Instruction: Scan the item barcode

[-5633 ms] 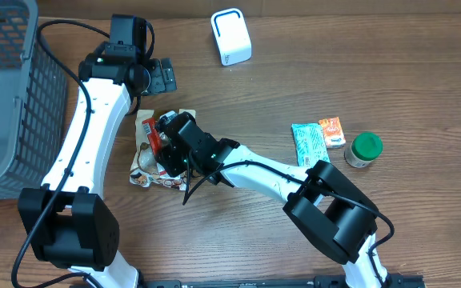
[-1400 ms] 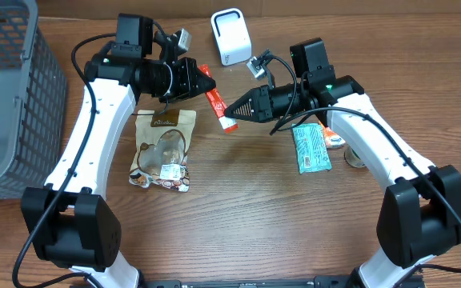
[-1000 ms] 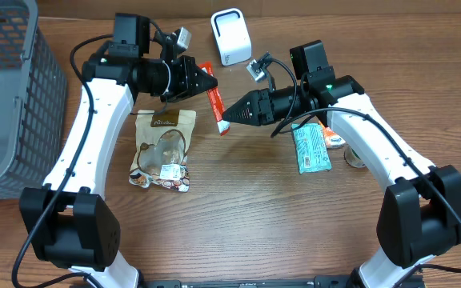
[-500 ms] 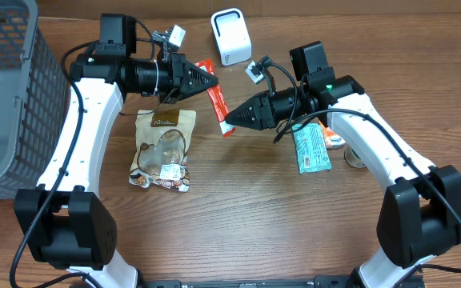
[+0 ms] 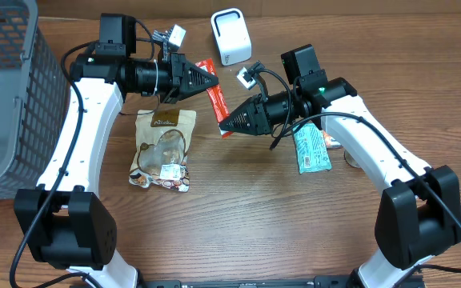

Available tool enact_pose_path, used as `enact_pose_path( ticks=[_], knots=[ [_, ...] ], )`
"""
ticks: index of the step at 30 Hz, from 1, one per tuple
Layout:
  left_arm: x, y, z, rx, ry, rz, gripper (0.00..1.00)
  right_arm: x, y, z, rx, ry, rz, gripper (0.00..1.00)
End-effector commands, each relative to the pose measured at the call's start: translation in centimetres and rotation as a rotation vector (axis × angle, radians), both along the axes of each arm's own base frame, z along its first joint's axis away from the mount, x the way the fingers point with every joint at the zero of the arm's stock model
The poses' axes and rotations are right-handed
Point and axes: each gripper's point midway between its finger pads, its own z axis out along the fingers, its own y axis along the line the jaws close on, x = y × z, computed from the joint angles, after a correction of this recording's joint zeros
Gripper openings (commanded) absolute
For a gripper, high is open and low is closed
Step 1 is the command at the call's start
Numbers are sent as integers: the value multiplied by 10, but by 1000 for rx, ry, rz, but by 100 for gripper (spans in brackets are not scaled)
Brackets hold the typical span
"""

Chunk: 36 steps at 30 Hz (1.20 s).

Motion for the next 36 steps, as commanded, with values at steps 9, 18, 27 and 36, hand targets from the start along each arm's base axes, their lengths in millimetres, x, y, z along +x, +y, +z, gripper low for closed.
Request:
enact_pose_path(
  ticks=[9, 18, 27, 36],
  knots=[
    [26, 17, -17, 159, -79, 108, 37, 0, -1, 9, 5, -117, 19, 4],
    [89, 115, -55, 704, -203, 519, 100, 25, -16, -24, -210, -172, -107, 4],
    [83, 186, -68, 1089, -183, 686, 100, 29, -23, -34, -276, -172, -138, 4],
    [77, 186, -71, 1101, -163, 665, 100, 42, -46, -58, -460, -190, -230, 4]
  ],
)
